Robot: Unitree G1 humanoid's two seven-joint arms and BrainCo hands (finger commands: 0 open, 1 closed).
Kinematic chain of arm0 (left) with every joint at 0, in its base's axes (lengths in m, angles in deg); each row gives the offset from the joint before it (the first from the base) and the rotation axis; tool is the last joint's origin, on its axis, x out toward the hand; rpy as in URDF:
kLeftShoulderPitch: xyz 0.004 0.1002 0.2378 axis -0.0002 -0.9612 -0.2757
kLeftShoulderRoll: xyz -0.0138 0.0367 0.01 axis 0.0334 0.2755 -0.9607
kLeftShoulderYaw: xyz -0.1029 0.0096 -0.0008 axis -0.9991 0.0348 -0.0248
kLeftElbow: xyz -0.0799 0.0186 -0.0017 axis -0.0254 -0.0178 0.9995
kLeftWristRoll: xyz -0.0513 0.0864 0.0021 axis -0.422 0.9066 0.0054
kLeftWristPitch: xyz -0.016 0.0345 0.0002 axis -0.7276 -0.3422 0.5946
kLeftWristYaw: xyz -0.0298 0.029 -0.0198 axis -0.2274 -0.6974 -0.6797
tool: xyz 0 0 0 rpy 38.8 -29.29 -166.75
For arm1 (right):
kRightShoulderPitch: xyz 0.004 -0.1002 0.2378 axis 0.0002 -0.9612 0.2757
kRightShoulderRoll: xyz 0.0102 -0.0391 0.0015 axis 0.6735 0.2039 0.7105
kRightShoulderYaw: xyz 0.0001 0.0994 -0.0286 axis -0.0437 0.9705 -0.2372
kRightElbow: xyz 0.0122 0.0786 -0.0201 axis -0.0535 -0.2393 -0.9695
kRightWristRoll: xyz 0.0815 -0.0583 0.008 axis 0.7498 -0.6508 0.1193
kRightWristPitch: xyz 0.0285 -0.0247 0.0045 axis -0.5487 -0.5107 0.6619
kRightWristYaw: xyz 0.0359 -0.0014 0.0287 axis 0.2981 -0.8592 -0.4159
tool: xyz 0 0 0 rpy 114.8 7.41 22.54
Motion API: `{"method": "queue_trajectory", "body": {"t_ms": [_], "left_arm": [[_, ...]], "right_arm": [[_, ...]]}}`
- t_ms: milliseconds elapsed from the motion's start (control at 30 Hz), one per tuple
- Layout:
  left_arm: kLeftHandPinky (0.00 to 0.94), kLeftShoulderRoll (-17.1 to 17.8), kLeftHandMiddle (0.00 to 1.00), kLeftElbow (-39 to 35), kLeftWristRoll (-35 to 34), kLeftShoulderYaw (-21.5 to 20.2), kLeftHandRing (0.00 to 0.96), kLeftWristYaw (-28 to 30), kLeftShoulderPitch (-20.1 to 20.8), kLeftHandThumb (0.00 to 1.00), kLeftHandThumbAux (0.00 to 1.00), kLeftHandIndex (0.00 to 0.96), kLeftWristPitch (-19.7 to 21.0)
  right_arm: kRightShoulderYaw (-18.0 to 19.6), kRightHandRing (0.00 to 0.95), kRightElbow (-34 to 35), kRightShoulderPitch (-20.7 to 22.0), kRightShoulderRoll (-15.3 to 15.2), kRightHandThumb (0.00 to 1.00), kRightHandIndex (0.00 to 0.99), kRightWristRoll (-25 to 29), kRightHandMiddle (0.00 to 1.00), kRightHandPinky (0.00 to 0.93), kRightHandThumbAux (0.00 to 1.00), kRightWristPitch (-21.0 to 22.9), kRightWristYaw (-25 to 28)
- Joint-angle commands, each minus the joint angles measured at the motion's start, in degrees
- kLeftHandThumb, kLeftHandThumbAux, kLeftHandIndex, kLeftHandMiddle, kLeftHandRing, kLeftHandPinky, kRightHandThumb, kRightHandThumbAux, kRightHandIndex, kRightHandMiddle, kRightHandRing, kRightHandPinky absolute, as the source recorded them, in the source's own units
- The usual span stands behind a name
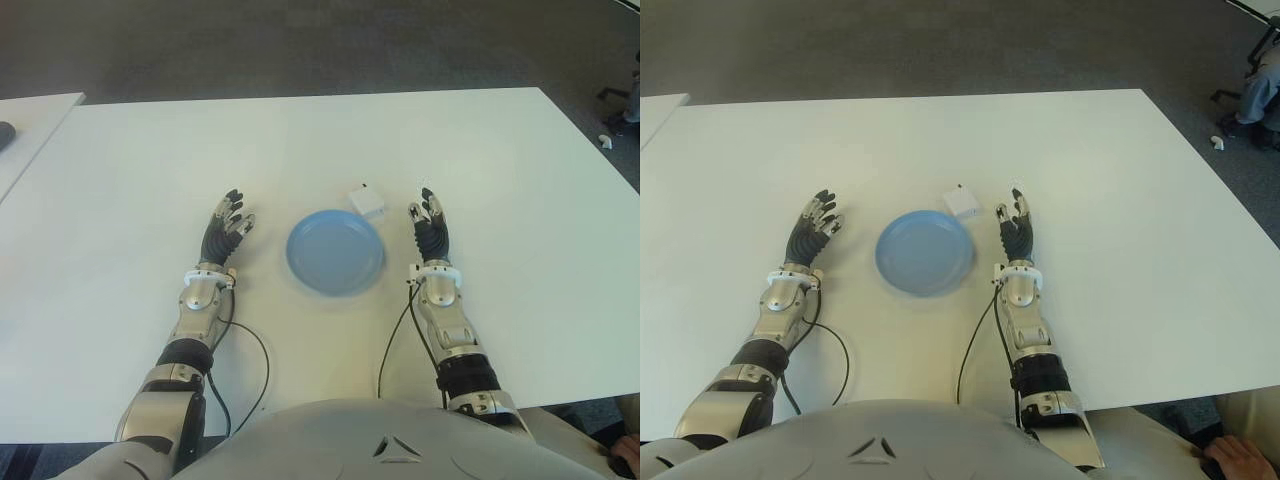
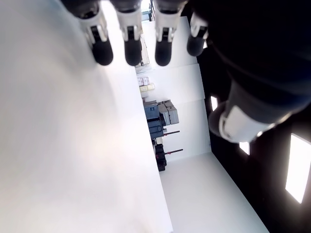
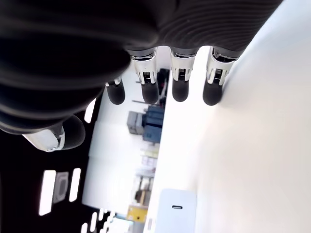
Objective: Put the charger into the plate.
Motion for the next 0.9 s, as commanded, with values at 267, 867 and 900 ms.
{"method": "queue_trajectory", "body": {"t_ms": [267, 867, 900], "left_arm": [[0.077, -5.92, 0.106, 11.15, 1.31, 2.19, 0.107, 1.58, -9.31, 0.039, 0.624, 0.000, 9.48], [0.089, -6.33, 0.109, 11.44, 1.17, 2.15, 0.111, 1.80, -9.61, 0.043, 0.631, 0.000, 8.86], [0.090, -6.35, 0.109, 11.36, 1.15, 2.16, 0.111, 1.86, -9.72, 0.043, 0.631, 0.000, 8.71]], "right_arm": [[-1.64, 0.000, 3.85, 7.10, -1.56, 0.409, 0.000, -7.86, 0.000, 0.039, 0.296, 10.37, -1.36], [-7.03, 0.000, -6.65, 15.87, -4.88, 0.404, 0.000, -14.01, 0.000, 0.007, 0.246, 10.91, -0.03], [-7.28, 0.000, -7.57, 16.44, -4.98, 0.401, 0.000, -14.01, 0.000, 0.004, 0.242, 10.75, 0.16]]}}
